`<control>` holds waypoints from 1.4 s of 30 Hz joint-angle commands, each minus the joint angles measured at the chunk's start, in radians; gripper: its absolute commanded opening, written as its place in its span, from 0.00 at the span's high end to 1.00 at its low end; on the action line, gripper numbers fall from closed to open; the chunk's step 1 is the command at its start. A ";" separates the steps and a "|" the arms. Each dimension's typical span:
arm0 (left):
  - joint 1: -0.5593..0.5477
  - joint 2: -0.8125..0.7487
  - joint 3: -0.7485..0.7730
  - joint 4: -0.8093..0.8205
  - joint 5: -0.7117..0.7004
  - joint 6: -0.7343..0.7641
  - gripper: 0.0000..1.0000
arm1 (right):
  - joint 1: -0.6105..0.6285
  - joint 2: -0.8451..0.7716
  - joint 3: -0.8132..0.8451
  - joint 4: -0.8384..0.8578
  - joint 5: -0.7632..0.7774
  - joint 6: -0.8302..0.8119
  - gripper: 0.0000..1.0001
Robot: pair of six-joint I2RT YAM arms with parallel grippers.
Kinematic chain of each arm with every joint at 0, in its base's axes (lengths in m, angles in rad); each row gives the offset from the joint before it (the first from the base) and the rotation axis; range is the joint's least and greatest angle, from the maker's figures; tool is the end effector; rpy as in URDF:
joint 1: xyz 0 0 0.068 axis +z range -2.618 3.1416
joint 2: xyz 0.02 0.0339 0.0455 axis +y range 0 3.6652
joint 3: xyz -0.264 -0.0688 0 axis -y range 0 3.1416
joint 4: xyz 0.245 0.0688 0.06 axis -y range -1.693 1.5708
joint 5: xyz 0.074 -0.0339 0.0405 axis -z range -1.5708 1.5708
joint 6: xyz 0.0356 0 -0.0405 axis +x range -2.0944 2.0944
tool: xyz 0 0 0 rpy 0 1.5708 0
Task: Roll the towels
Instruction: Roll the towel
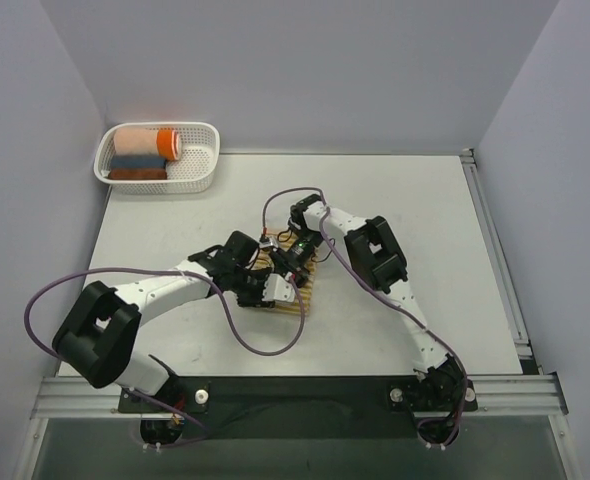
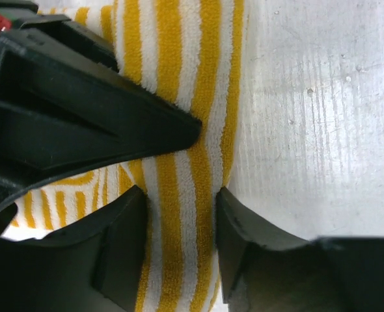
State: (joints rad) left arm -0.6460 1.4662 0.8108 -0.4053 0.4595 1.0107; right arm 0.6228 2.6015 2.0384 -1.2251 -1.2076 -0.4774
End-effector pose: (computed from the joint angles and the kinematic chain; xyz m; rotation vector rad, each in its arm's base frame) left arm 0.2100 -0.1781 0.1819 1.9641 1.5933 -0.4613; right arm 0.3599 0.2994 0.0846 1.0904 -2.1204 -1.6167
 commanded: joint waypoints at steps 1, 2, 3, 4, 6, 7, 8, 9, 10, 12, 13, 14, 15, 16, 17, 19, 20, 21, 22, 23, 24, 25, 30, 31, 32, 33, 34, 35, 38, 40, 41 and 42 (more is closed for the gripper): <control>-0.043 0.051 -0.022 -0.053 0.018 0.032 0.53 | 0.002 0.103 -0.015 0.130 0.350 -0.027 0.99; -0.055 0.060 -0.016 -0.067 0.013 0.028 0.59 | -0.003 0.103 0.003 0.134 0.371 0.026 0.91; -0.061 0.068 -0.012 -0.096 0.004 0.022 0.69 | -0.008 0.098 0.017 0.131 0.369 0.054 0.83; -0.067 0.081 -0.006 -0.110 -0.001 0.011 0.71 | -0.023 0.091 0.032 0.130 0.358 0.080 0.75; -0.072 0.094 0.007 -0.151 -0.015 0.003 0.76 | -0.041 0.040 0.054 0.133 0.342 0.141 0.58; -0.075 0.104 0.010 -0.162 -0.022 -0.004 0.78 | -0.060 0.020 0.058 0.134 0.339 0.157 0.53; -0.084 0.111 0.017 -0.185 -0.041 -0.009 0.80 | -0.073 -0.001 0.063 0.136 0.338 0.172 0.51; -0.087 0.112 0.022 -0.196 -0.050 -0.018 0.81 | -0.084 -0.041 0.072 0.139 0.350 0.204 0.51; -0.092 0.120 0.028 -0.207 -0.056 -0.029 0.83 | -0.095 -0.059 0.075 0.150 0.361 0.215 0.50; -0.103 0.129 0.044 -0.234 -0.079 -0.038 0.83 | -0.126 -0.104 0.075 0.168 0.449 0.256 0.50; -0.106 0.137 0.050 -0.240 -0.087 -0.050 0.84 | -0.132 -0.112 0.077 0.185 0.494 0.269 0.51; -0.106 0.140 0.054 -0.244 -0.097 -0.057 0.85 | -0.136 -0.115 0.078 0.191 0.532 0.273 0.51; -0.106 0.141 0.063 -0.244 -0.102 -0.061 0.85 | -0.136 -0.112 0.082 0.191 0.568 0.276 0.51; -0.106 0.146 0.067 -0.245 -0.105 -0.072 0.85 | -0.133 -0.106 0.086 0.193 0.623 0.280 0.52; -0.107 0.148 0.068 -0.245 -0.110 -0.075 0.85 | -0.132 -0.083 0.088 0.193 0.637 0.286 0.52; -0.110 0.152 0.077 -0.247 -0.113 -0.083 0.85 | -0.121 -0.060 0.095 0.191 0.670 0.296 0.53; -0.113 0.152 0.079 -0.247 -0.114 -0.083 0.86 | -0.114 -0.032 0.100 0.191 0.683 0.295 0.53; -0.118 0.151 0.080 -0.251 -0.114 -0.086 0.86 | -0.100 -0.017 0.109 0.181 0.692 0.290 0.53; -0.121 0.152 0.088 -0.257 -0.113 -0.087 0.86 | -0.094 -0.012 0.146 0.188 0.683 0.283 0.53; -0.122 0.151 0.094 -0.277 -0.111 -0.089 0.86 | -0.087 0.005 0.163 0.184 0.680 0.286 0.53; -0.129 0.149 0.099 -0.289 -0.108 -0.093 0.86 | -0.069 0.012 0.178 0.184 0.678 0.286 0.53; -0.133 0.146 0.111 -0.300 -0.108 -0.096 0.86 | -0.060 0.019 0.195 0.182 0.683 0.280 0.53; -0.141 0.126 0.125 -0.360 -0.099 -0.129 0.86 | 0.003 0.034 0.244 0.180 0.744 0.246 0.55; -0.142 0.126 0.122 -0.363 -0.099 -0.130 0.87 | 0.008 0.031 0.240 0.180 0.741 0.241 0.57; -0.142 0.129 0.117 -0.369 -0.101 -0.133 0.87 | 0.006 0.019 0.229 0.182 0.732 0.238 0.57; -0.142 0.135 0.116 -0.371 -0.101 -0.136 0.87 | 0.003 0.008 0.206 0.184 0.715 0.240 0.57; -0.142 0.135 0.108 -0.371 -0.104 -0.138 0.89 | -0.001 -0.006 0.188 0.185 0.692 0.238 0.55; -0.142 0.138 0.102 -0.371 -0.107 -0.138 0.89 | -0.020 -0.044 0.171 0.185 0.662 0.232 0.53; -0.142 0.155 0.088 -0.363 -0.107 -0.135 0.91 | -0.086 -0.125 0.103 0.200 0.475 0.235 0.46; -0.142 0.164 0.087 -0.360 -0.105 -0.136 0.91 | -0.115 -0.159 0.076 0.203 0.380 0.234 0.42; -0.142 0.167 0.088 -0.359 -0.107 -0.138 0.91 | -0.136 -0.191 0.065 0.202 0.355 0.229 0.40; -0.142 0.172 0.091 -0.357 -0.108 -0.142 0.91 | -0.141 -0.205 0.057 0.203 0.346 0.227 0.35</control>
State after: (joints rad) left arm -0.7544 1.5841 0.9615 -0.5148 0.2806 0.9012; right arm 0.5674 2.5042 2.1151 -1.1324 -0.8368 -0.2104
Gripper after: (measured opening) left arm 0.359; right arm 0.620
